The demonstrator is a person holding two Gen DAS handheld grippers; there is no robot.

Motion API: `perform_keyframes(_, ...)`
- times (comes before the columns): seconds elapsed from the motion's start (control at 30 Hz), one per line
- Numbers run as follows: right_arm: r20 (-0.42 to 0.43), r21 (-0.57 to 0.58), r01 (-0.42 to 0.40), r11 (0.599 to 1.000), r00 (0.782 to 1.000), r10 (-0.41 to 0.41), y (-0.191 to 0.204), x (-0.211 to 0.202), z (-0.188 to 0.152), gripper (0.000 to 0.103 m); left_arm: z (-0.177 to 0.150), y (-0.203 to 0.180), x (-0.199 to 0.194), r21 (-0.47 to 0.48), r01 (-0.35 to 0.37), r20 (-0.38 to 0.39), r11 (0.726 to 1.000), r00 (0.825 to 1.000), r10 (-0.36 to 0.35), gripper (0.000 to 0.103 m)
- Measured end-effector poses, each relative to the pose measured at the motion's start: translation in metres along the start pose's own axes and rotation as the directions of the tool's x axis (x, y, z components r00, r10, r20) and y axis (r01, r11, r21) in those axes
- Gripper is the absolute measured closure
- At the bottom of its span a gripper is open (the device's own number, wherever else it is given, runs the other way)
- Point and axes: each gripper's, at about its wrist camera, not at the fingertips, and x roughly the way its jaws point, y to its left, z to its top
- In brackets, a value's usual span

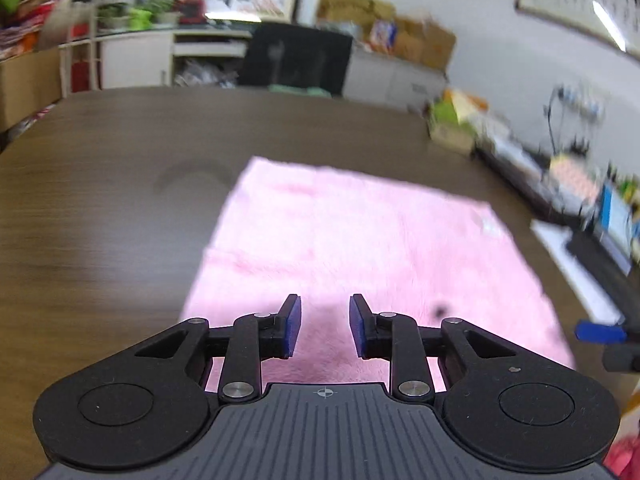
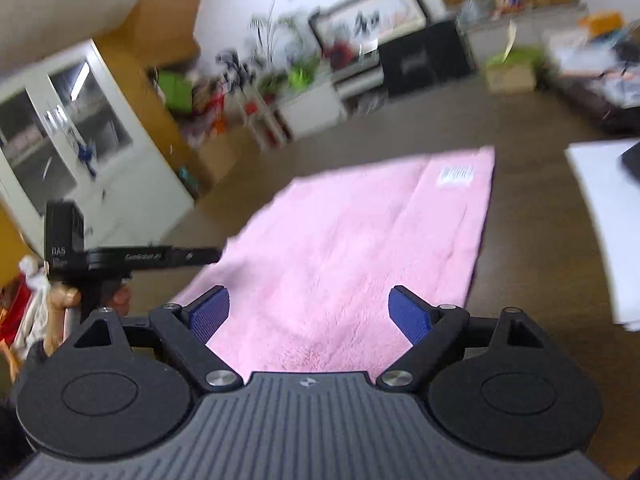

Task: Fold towel
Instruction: 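Lay the towel flat on the table and open both grippers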

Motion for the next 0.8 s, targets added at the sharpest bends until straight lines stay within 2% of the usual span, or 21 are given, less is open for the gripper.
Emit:
perform_keyframes(0.1, -0.078, -0.028, 0.073, 0.997, 0.994, -0.075, -0.006, 0.023, 0.011, 0.012, -0.001, -0.012, 0.022, 0.056, -0.039, -0.041, 0.998, 0.998, 0.041, 0.072)
perform_keyframes(0.23, -0.141, -0.080, 0.091, 0.993, 0.985, -0.102, -0.014, 0.041, 0.031, 0.011, 0.003, -0.016, 0.031, 0.090, -0.088, -0.046, 0.992, 0.995, 0.092, 0.069)
perform_keyframes(0.3, -0.170, -0.113, 0.110, 0.988, 0.977, -0.128, -0.017, 0.055, 0.045, 0.010, 0.013, -0.016, 0.042, 0.076, -0.122, -0.056, 0.990, 0.990, 0.126, 0.068)
perform_keyframes(0.5, -0.155, -0.186, 0.212, 0.959, 0.958, -0.242, -0.031, 0.108, 0.087, 0.000, 0.043, 0.001, 0.075, 0.026, -0.224, -0.028, 0.974, 0.974, 0.224, 0.063)
perform_keyframes(0.57, -0.141, -0.196, 0.236, 0.952, 0.954, -0.265, -0.034, 0.121, 0.095, 0.000, 0.054, 0.012, 0.086, 0.012, -0.251, -0.015, 0.968, 0.968, 0.252, 0.055)
perform_keyframes(0.73, -0.117, -0.196, 0.276, 0.941, 0.946, -0.302, -0.032, 0.138, 0.103, 0.000, 0.074, 0.038, 0.100, -0.011, -0.291, -0.004, 0.957, 0.957, 0.291, 0.049)
perform_keyframes(0.8, -0.105, -0.182, 0.262, 0.948, 0.953, -0.284, -0.030, 0.135, 0.098, 0.000, 0.083, 0.045, 0.107, -0.006, -0.297, -0.010, 0.955, 0.955, 0.297, 0.049)
